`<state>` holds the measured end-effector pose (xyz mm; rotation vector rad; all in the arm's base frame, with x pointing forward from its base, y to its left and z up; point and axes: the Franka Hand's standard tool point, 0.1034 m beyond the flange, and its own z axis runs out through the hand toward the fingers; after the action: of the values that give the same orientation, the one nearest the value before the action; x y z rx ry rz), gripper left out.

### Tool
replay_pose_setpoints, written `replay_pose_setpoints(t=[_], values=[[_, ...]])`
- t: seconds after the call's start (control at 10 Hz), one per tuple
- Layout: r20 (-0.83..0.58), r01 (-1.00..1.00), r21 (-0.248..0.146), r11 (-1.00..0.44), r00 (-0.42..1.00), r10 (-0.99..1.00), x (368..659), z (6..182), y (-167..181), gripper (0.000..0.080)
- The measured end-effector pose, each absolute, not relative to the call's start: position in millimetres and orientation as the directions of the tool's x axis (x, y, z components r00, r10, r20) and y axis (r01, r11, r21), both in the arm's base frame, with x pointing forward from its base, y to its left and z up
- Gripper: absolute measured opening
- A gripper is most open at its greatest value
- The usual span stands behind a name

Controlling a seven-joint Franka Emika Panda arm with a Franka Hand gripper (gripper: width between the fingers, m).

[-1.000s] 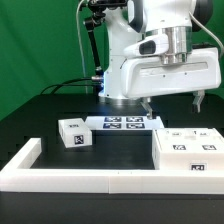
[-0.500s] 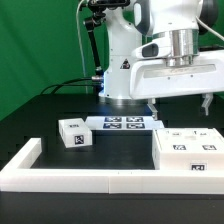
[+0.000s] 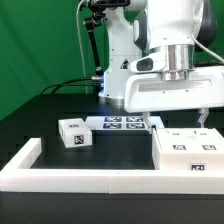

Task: Assemble cabinet

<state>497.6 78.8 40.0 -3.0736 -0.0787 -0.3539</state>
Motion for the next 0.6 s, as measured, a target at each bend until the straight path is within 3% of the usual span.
replay_pose_setpoints(t=[0.6], values=[[0.215,0.047,-0.037,-0.998,0.976,0.037,495.5,31.3,86.1,0.0797]])
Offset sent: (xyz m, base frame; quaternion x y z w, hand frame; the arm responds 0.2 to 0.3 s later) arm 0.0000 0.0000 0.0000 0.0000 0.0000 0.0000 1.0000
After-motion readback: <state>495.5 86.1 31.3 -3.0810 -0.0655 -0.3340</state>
